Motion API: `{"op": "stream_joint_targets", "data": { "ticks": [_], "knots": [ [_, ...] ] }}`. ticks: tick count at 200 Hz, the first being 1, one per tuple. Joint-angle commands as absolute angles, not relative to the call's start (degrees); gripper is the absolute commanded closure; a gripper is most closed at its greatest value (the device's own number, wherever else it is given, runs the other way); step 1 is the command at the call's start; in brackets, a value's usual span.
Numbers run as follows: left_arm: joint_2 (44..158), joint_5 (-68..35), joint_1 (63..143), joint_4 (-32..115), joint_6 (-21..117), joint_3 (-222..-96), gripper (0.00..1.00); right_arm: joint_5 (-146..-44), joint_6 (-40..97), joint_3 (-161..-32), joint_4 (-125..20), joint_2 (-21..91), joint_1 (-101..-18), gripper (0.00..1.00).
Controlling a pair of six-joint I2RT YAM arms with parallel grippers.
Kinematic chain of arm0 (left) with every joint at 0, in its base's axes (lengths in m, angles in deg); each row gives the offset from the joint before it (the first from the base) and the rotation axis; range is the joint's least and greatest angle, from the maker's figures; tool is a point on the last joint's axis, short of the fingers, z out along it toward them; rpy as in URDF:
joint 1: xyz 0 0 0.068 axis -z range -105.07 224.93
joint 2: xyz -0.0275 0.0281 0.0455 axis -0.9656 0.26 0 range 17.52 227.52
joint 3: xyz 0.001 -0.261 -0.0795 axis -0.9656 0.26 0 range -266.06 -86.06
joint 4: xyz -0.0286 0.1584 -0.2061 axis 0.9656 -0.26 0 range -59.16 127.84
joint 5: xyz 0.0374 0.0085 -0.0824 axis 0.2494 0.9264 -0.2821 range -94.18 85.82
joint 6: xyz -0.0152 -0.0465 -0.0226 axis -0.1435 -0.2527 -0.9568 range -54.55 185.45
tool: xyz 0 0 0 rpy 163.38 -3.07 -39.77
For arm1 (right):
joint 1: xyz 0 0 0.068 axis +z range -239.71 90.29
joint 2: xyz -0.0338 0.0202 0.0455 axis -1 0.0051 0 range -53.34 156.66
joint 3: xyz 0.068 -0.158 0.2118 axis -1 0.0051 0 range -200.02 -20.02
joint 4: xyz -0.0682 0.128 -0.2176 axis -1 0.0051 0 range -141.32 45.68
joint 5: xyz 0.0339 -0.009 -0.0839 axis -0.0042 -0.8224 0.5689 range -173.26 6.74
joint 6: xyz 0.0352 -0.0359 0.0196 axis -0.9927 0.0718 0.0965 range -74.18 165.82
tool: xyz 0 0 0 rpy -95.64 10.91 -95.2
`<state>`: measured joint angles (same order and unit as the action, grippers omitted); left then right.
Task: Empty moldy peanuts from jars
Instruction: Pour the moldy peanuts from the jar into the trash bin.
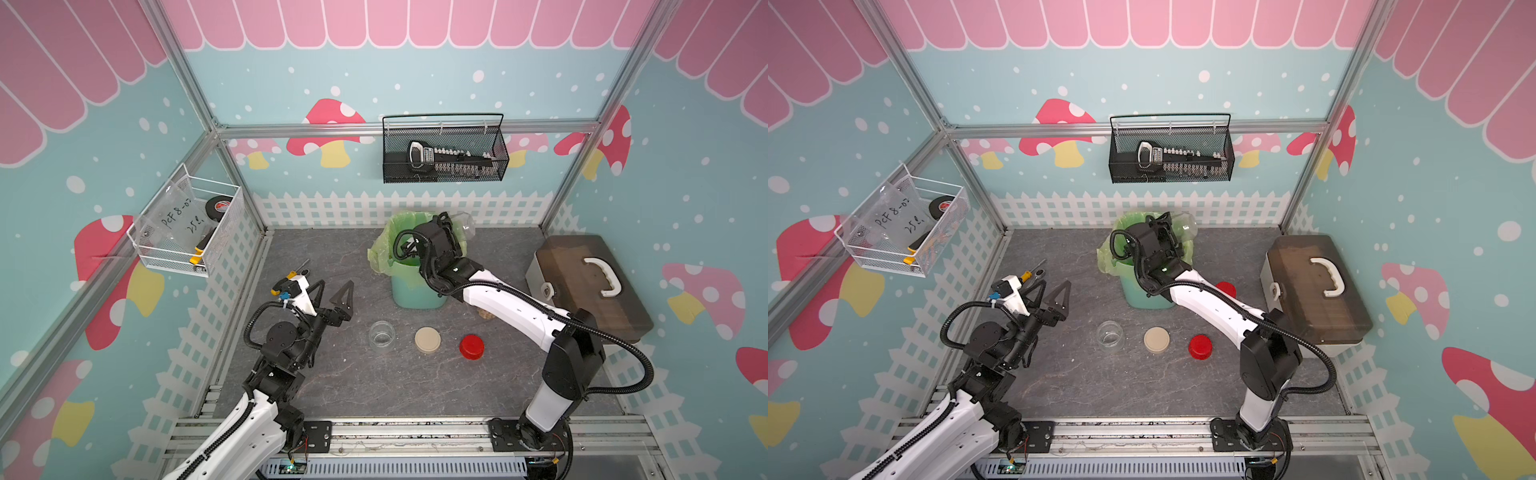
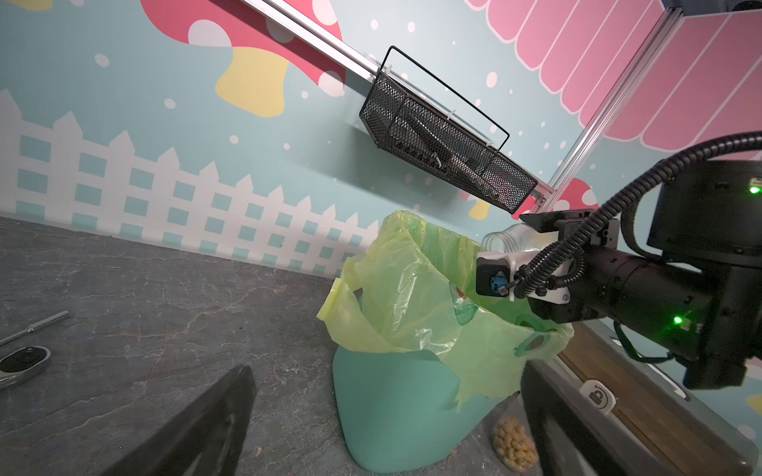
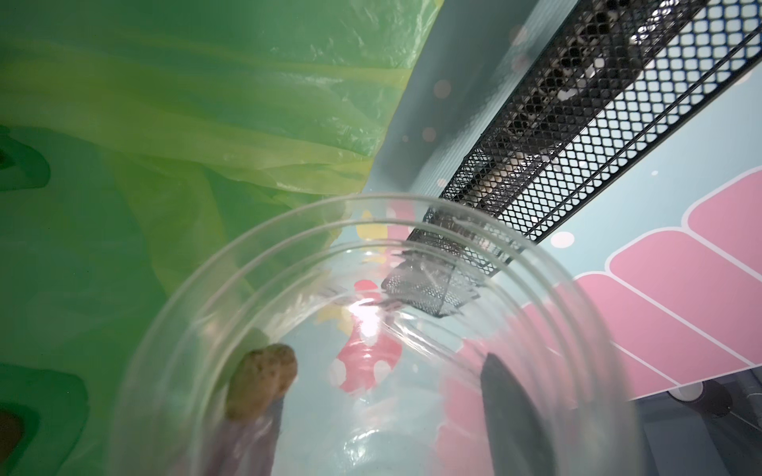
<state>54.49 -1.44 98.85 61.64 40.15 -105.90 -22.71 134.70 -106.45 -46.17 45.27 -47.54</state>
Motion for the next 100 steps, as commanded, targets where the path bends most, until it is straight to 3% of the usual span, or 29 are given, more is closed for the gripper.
{"op": "stream_joint_targets", "data": {
  "ticks": [1,100],
  "knots": [
    [53.78,-2.15,97.20,62.14,38.77,-105.31,0.01,-22.09,135.99,-108.39,-46.36,43.62,-46.99,0.42],
    [53.96,-2.65,96.63,62.59,38.11,-105.10,0.01,-23.62,129.02,-107.71,-42.35,41.18,-47.67,0.42]
  ]
}}
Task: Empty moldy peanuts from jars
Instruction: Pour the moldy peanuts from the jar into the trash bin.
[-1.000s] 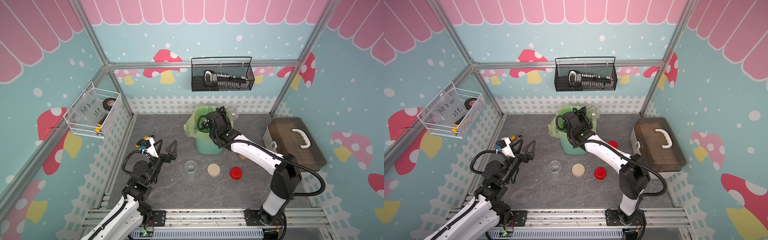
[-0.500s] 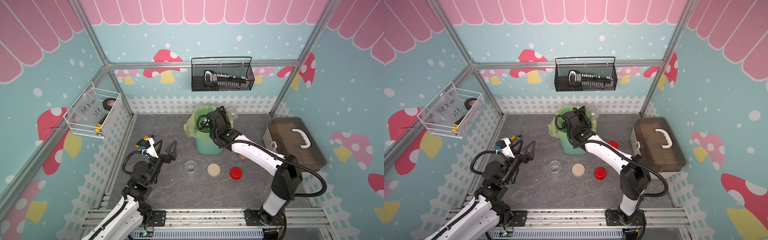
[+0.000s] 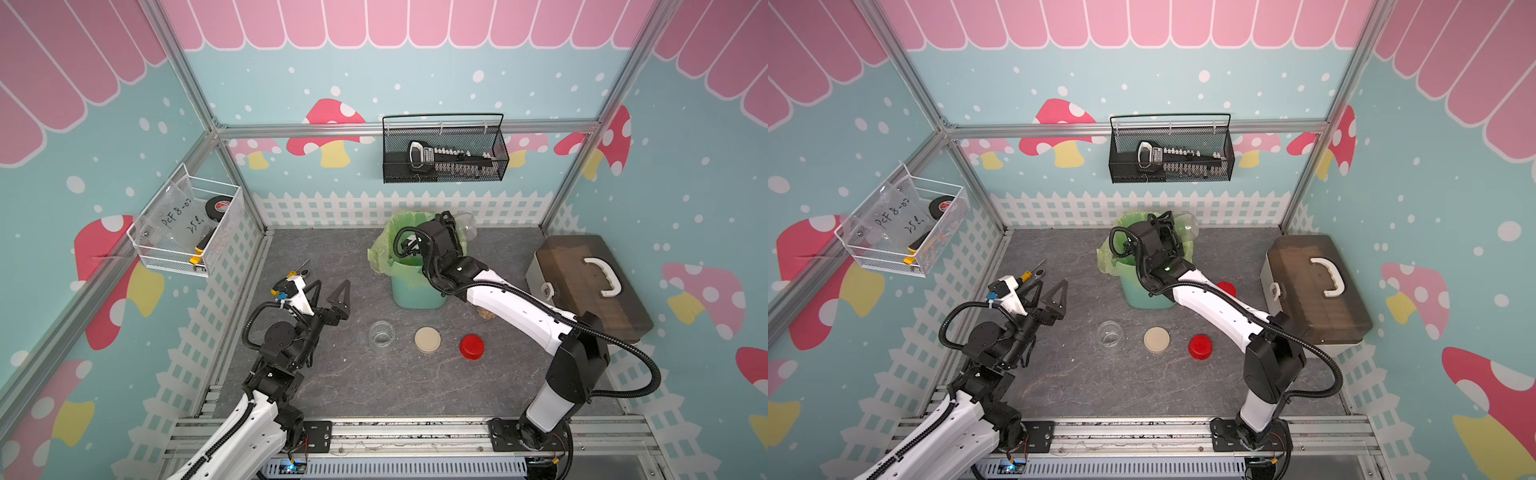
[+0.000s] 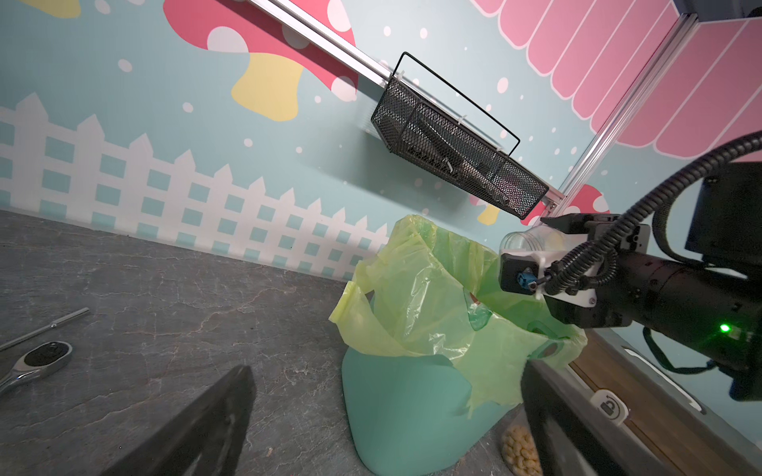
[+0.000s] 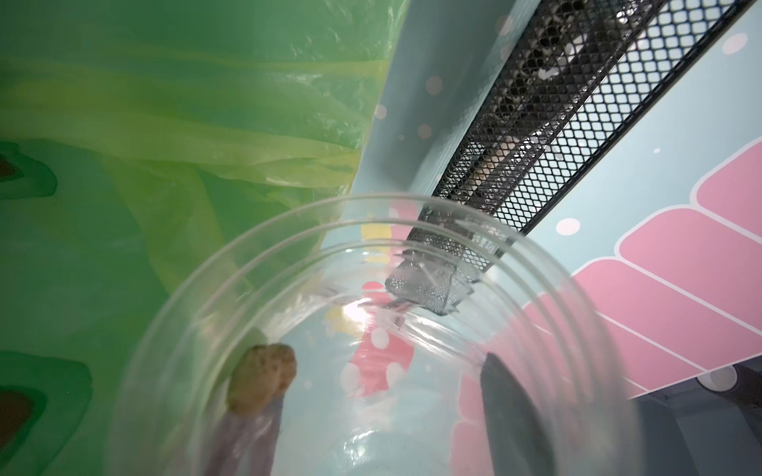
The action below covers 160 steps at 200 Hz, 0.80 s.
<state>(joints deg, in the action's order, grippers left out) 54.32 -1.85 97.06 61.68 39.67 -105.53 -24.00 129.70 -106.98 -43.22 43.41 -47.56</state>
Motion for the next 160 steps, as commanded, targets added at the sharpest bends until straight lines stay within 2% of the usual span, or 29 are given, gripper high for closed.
{"op": "stream_joint_targets", "data": {
  "ticks": [1,143,160],
  "knots": [
    [53.94,-2.76,96.59,62.52,38.11,-105.07,0.01,-23.65,128.99,-107.72,-42.35,41.12,-47.73,0.42],
    [54.67,-3.64,95.89,63.49,36.84,-104.78,0.01,-24.88,124.86,-107.47,-40.10,42.01,-47.87,0.42],
    [54.19,-3.46,95.76,63.15,36.96,-104.73,0.01,-25.77,121.11,-107.87,-39.83,41.77,-47.87,0.41]
  ]
}}
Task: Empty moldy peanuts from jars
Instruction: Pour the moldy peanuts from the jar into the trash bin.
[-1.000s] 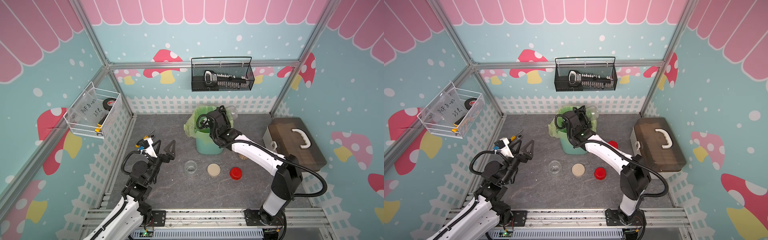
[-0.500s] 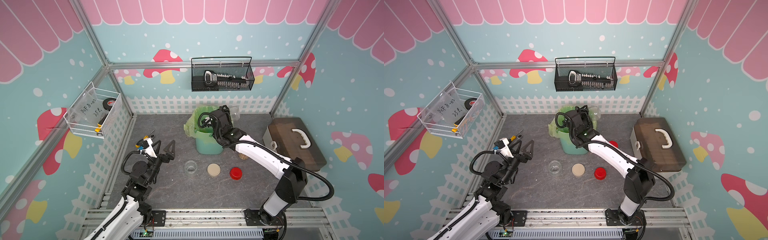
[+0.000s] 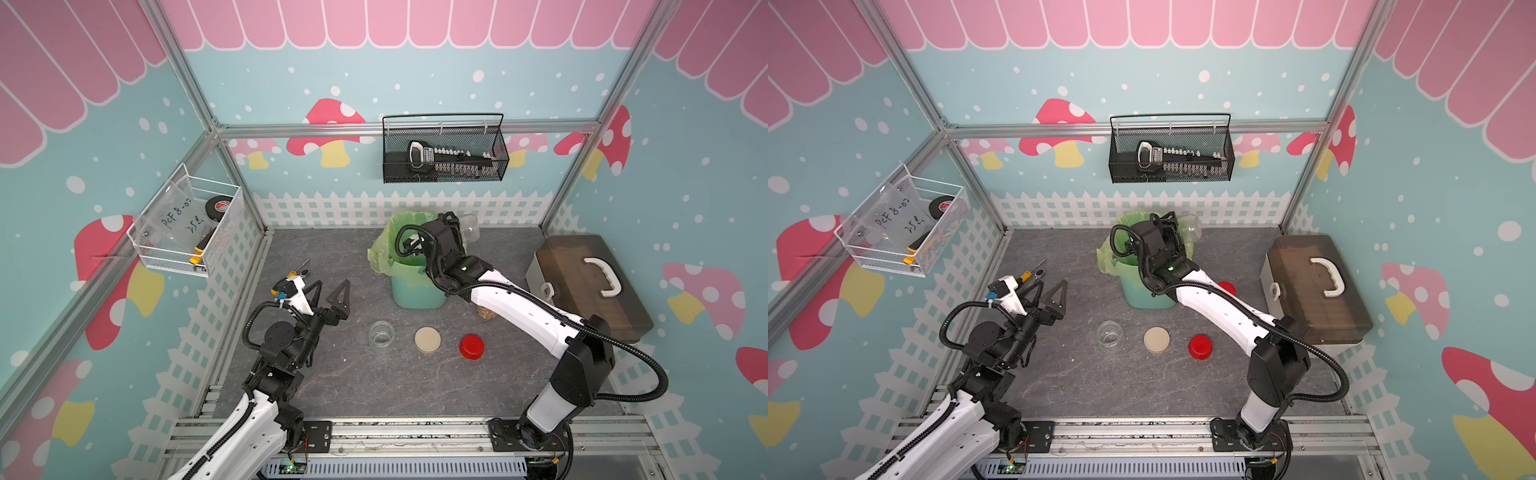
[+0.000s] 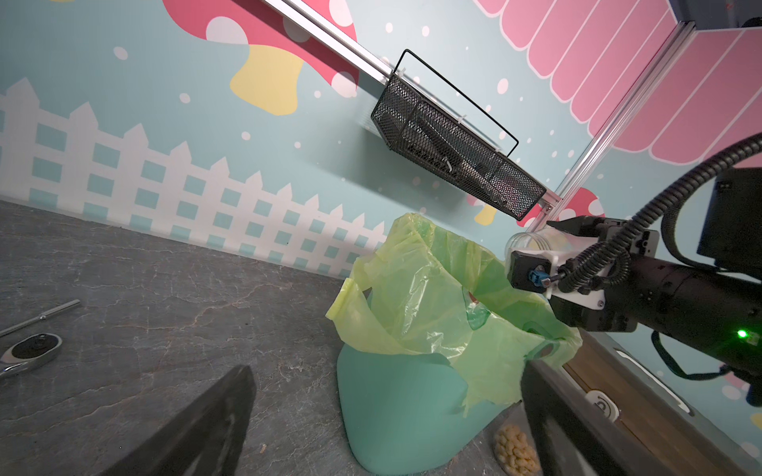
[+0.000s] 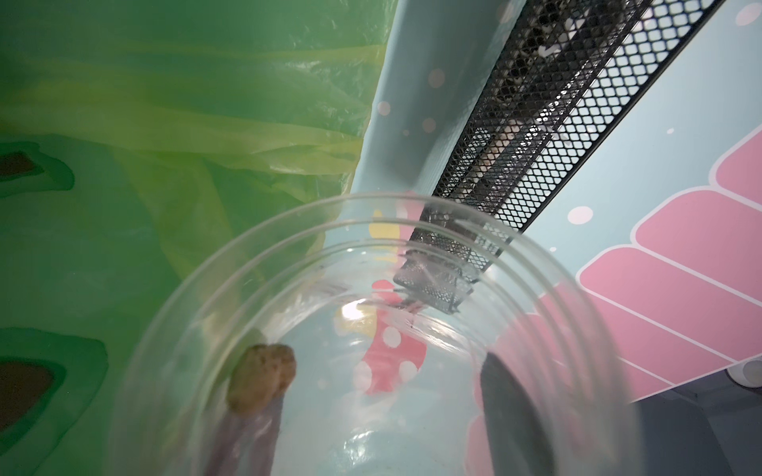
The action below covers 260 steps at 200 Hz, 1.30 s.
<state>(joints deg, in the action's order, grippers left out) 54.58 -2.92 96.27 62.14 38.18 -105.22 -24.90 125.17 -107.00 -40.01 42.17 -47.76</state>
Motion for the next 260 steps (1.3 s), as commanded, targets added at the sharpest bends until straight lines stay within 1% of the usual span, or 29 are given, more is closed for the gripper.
{"op": "stream_joint_targets", "data": {
  "ticks": [1,29,44,98,108,122,157,182,218,230,260],
  "knots": [
    [54.22,-3.47,95.72,63.15,36.97,-104.71,0.01,-25.95,120.69,-108.07,-39.73,41.68,-47.87,0.42],
    [54.36,-3.67,95.56,63.49,36.71,-104.61,0.01,-34.29,105.63,-115.74,-27.91,39.26,-47.87,0.42],
    [54.97,-4.02,95.53,63.99,36.40,-104.69,0.01,-39.30,99.47,-118.28,-24.31,37.30,-47.87,0.42],
    [55.36,-4.31,95.36,64.45,36.03,-104.69,0.01,-58.75,80.57,-116.75,-19.31,27.12,-49.23,0.41],
    [55.49,-4.44,95.33,64.49,36.00,-104.76,0.01,-63.36,76.24,-116.53,-17.72,25.62,-50.48,0.42],
    [55.74,-4.76,95.32,64.76,35.92,-104.77,0.01,-72.41,69.71,-115.74,-15.98,23.20,-52.98,0.42],
    [56.68,-8.74,95.37,67.38,36.18,-104.87,0.01,-94.53,54.96,-110.28,-17.24,17.60,-58.42,0.45],
    [57.55,-14.64,95.32,72.17,35.97,-104.62,0.01,-107.18,48.59,-106.51,-18.83,15.93,-60.19,0.45],
    [60.54,-23.19,95.31,79.20,34.57,-104.85,0.01,-124.33,39.67,-100.85,-26.02,15.90,-62.60,0.46],
    [61.99,-24.75,95.33,80.86,33.88,-105.04,0.01,-125.38,39.10,-99.91,-27.10,16.26,-63.03,0.47],
    [63.22,-24.25,95.32,81.11,33.54,-105.13,0.01,-113.26,43.77,-102.14,-22.42,17.83,-64.08,0.47]
  ]
}}
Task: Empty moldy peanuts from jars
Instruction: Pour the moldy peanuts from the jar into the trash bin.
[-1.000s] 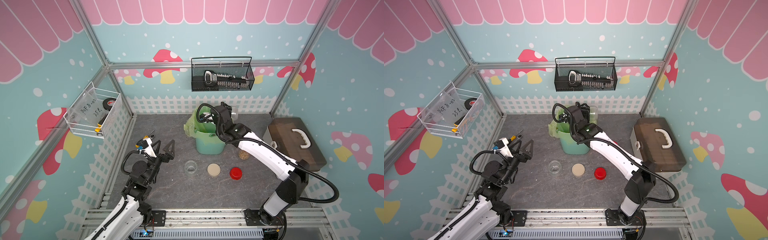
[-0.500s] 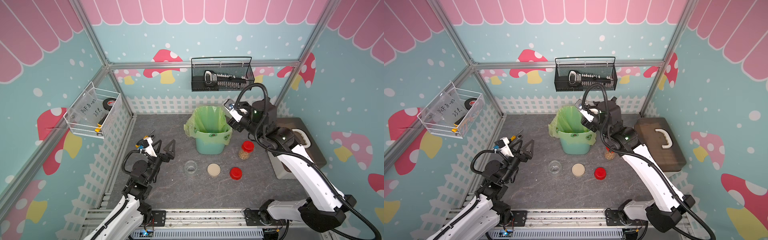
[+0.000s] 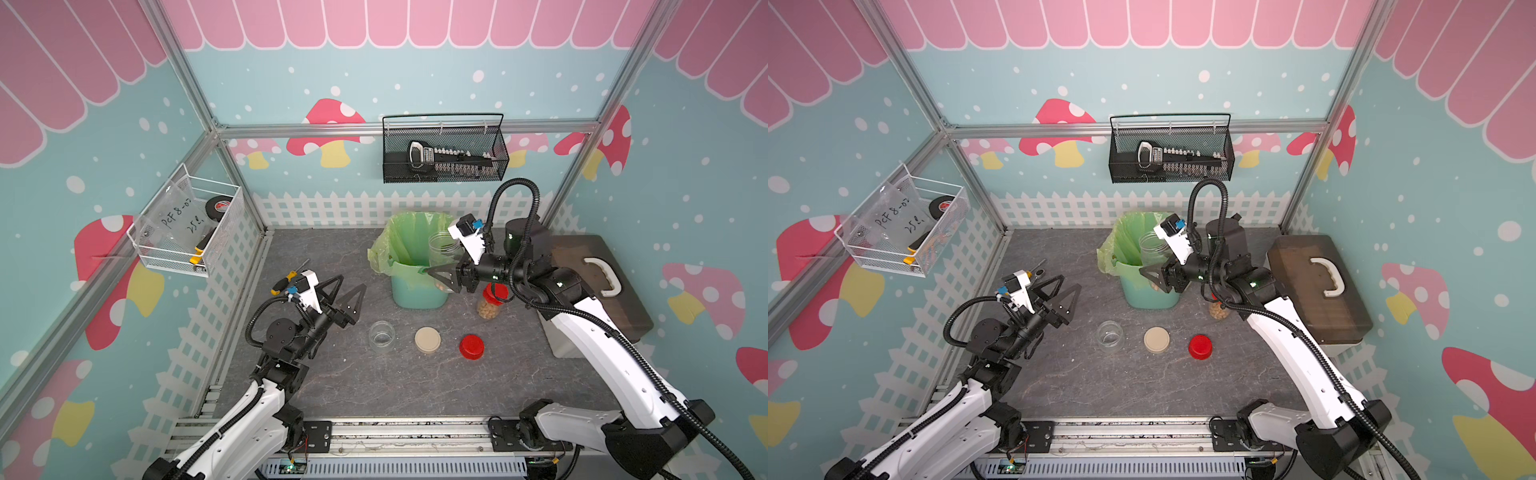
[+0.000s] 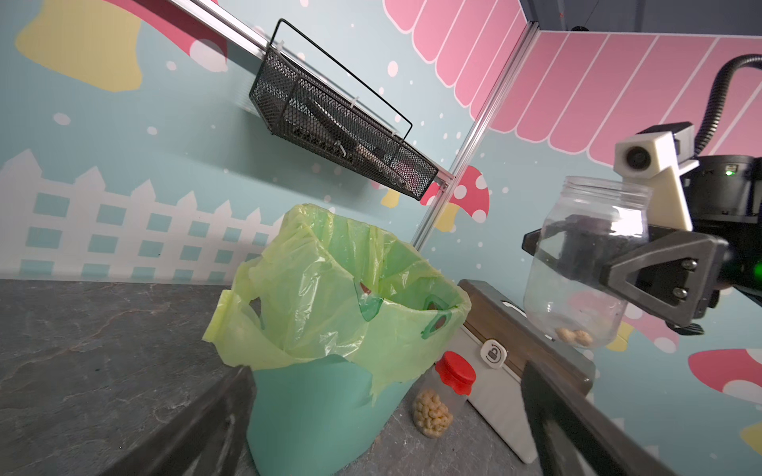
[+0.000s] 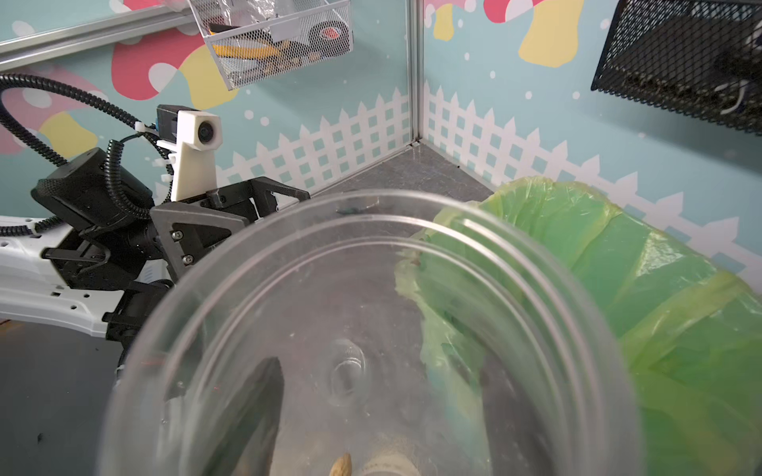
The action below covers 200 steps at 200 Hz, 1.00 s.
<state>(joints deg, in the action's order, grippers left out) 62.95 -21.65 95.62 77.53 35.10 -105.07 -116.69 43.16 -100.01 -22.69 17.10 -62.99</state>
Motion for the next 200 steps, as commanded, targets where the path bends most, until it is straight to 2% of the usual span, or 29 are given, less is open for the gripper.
{"op": "stream_joint_targets", "data": {
  "ticks": [1,36,71,127,157,200],
  "knots": [
    [63.22,-24.24,95.32,81.10,33.54,-105.13,0.01,-112.77,43.96,-102.26,-22.15,17.88,-64.11,0.47],
    [62.36,-22.40,95.32,80.16,33.46,-104.80,0.01,-91.85,50.37,-109.52,-15.84,20.23,-64.05,0.48],
    [61.67,-21.84,95.35,79.78,33.54,-104.61,0.01,-75.15,56.41,-117.99,-10.53,25.62,-62.73,0.49],
    [59.48,-20.57,95.28,77.84,34.59,-104.25,0.01,-52.63,70.99,-127.33,-6.80,36.57,-55.27,0.47],
    [58.20,-19.61,95.32,76.29,35.54,-104.09,0.01,-36.44,84.81,-129.54,-8.69,42.67,-50.37,0.48],
    [57.49,-19.22,95.37,76.06,35.73,-103.90,0.01,-26.58,100.53,-128.72,-16.38,46.34,-48.23,0.46]
  ]
}}
